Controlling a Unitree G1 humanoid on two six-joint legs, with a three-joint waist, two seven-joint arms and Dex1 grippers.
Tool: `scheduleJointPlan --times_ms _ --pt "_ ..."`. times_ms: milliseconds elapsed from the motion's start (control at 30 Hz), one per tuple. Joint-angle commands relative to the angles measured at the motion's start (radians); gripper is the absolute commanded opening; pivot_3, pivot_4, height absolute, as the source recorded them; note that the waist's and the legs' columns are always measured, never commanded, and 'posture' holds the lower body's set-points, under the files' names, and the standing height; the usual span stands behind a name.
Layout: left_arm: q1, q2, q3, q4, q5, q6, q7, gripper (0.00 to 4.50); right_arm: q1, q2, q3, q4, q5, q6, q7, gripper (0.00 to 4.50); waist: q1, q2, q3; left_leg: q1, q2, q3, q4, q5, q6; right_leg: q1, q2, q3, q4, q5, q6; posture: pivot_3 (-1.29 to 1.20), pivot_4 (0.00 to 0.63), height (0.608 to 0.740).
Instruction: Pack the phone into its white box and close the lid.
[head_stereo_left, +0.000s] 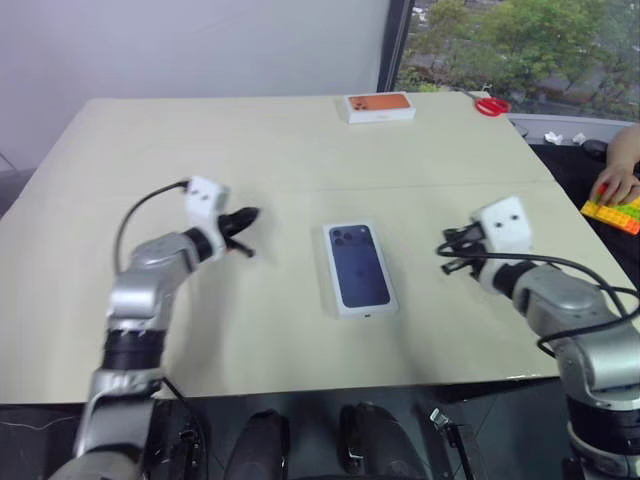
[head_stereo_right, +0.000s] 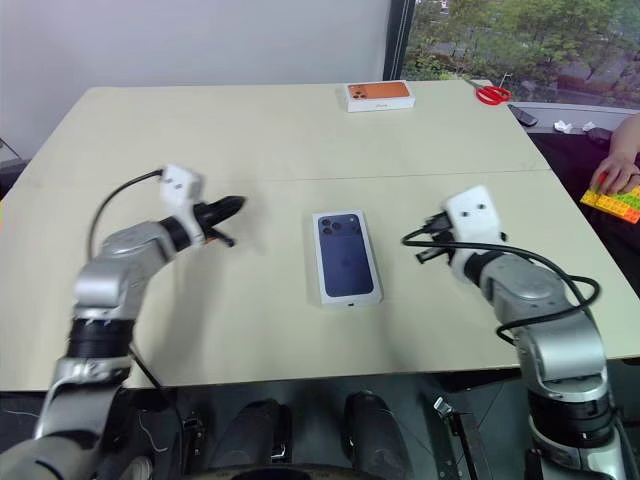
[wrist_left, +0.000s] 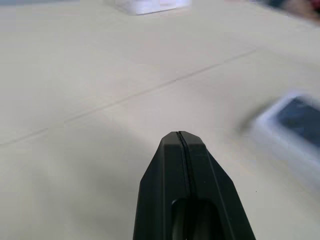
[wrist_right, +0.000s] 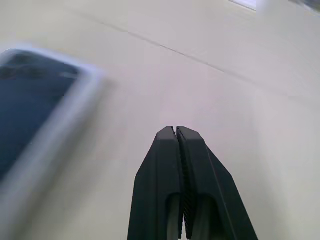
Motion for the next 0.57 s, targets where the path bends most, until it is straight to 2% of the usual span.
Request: scheduleJointPlan --times_ms 33,167,333,567 --pt "0.1 0.069 0.053 -0.056 -0.029 -0.081 -0.081 0.0 0.021 0.004 -0.056 0.035 0.059 -0.102 0.096 0.1 0.003 0.0 0.0 0.0 0.0 0.0 0.0 0.0 0.0 0.0 0.0 0.0 0.0 0.0 0.0 0.0 0.15 0.74" --pt "0.195 0.13 0.115 -0.058 -0.045 -0.122 -0.104 0.0 0.021 -0.005 -0.049 0.101 0.089 -0.16 0.172 0.1 0.007 0.0 0.001 0.0 0.0 0.001 0.001 0.0 0.0 0.0 -0.002 0.0 -0.001 0.0 -0.001 0.0 0.15 0.74" --pt "0.244 0.143 0.165 -0.063 -0.062 -0.131 -0.08 0.0 -0.007 0.002 -0.012 0.156 0.105 -0.188 0.223 0.1 0.01 0.001 0.001 0.0 0.0 0.001 0.003 0.0 0.0 0.001 -0.003 0.0 -0.001 -0.002 -0.005 0.0 0.15 0.74" --pt "0.277 0.153 0.185 -0.061 -0.071 -0.132 -0.06 0.0 -0.012 0.016 0.04 0.158 0.109 -0.211 0.24 0.1 0.009 0.001 0.001 0.0 0.001 0.001 0.001 -0.001 0.001 0.0 -0.002 0.001 -0.001 0.0 -0.001 0.0 0.15 0.74"
